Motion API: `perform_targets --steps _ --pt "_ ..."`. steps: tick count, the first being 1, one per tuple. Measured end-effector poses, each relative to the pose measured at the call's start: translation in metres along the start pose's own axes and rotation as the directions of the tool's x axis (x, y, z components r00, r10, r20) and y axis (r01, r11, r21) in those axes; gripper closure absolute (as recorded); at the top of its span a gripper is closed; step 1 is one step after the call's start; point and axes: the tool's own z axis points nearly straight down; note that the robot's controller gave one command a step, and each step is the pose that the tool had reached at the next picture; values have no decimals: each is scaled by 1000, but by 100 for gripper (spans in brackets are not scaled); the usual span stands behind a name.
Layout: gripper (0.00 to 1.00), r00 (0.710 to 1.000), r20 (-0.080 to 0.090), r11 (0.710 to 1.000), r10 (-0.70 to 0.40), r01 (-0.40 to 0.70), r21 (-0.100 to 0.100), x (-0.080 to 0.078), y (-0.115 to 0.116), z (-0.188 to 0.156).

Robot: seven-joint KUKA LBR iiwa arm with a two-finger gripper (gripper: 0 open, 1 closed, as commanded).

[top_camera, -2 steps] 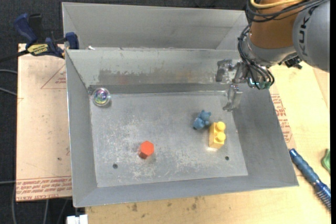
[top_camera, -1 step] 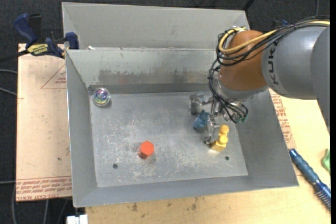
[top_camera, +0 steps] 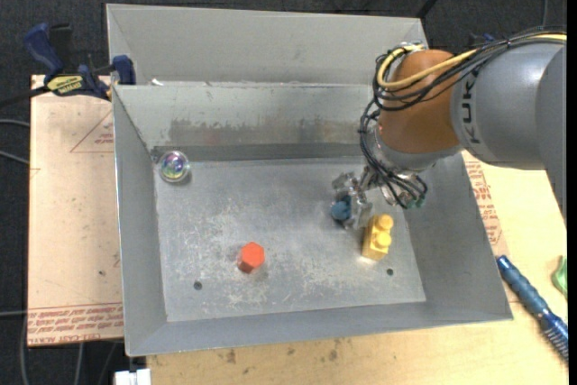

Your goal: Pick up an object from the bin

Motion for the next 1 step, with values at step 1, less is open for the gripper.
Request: perform_targets --steps 1 --pt "100 999 10 999 43 -43 3 10 1 -177"
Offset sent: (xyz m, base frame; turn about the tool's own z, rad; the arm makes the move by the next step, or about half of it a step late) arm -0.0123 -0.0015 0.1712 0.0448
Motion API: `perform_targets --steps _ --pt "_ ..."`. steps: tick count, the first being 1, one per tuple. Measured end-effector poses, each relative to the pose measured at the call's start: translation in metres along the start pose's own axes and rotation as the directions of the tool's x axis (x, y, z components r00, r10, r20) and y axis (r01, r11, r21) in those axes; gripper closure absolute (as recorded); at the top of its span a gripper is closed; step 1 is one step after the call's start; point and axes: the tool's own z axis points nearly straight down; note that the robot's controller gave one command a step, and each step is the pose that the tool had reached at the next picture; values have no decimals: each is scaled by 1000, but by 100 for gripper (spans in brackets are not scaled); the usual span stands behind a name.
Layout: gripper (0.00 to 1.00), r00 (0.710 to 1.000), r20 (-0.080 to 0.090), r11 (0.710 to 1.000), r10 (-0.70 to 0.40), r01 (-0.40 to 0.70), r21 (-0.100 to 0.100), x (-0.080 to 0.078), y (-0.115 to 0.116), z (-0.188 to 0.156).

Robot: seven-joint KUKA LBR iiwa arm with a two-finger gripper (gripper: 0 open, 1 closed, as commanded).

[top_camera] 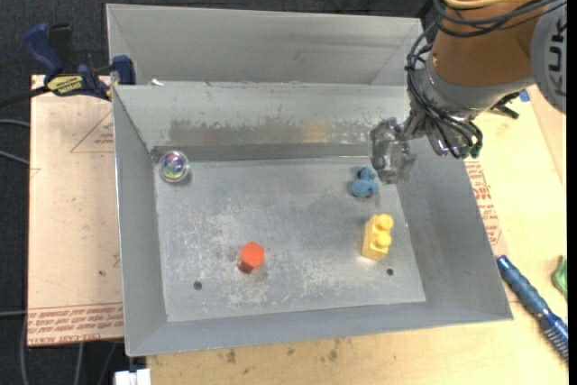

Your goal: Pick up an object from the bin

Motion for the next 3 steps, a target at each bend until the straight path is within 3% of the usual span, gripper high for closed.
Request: perform_targets --steps 1,2,3 --pt "100 997 -19 997 -75 75 -6 51 -55 99" --pt "100 994 -1 994 -112 112 4 46 -98 16" --pt "0 993 -8 993 -116 116 -3 46 -94 21"
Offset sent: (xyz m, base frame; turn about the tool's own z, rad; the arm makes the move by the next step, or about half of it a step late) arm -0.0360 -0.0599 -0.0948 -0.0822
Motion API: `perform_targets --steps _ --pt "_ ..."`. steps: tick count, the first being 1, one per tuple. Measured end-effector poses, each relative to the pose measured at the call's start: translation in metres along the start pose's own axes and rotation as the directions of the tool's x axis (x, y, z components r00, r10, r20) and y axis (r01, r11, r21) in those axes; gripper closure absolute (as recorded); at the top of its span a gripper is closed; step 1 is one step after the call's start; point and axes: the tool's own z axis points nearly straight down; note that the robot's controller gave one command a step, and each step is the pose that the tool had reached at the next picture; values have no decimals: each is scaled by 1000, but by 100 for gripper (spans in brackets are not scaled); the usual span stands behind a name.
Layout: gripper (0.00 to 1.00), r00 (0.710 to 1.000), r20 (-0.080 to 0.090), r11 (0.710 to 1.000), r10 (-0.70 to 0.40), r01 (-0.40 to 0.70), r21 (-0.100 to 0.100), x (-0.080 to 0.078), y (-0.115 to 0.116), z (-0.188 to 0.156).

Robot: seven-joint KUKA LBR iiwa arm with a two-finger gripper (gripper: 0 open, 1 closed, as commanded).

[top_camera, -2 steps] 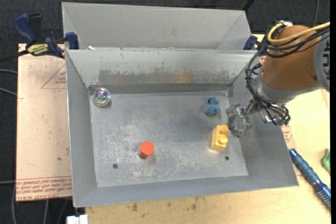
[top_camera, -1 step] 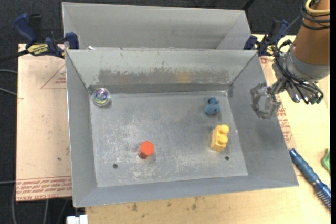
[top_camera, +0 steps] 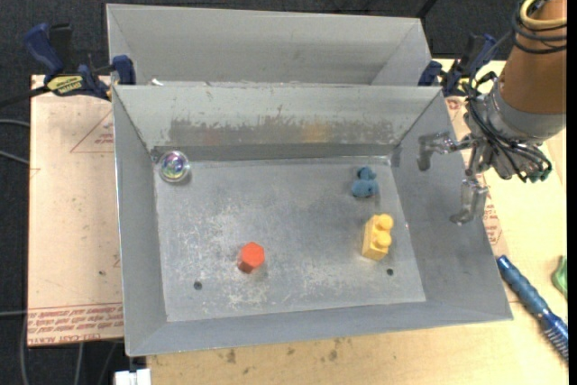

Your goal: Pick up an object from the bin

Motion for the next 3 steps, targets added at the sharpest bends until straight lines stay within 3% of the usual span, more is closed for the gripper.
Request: perform_targets --steps 1,2,3 --pt "0 999 -8 999 -36 36 -8 -25 61 125" --pt "100 999 -2 999 -33 33 -2 -26 58 120" --pt "100 1000 7 1000 -30 30 4 -24 66 -11"
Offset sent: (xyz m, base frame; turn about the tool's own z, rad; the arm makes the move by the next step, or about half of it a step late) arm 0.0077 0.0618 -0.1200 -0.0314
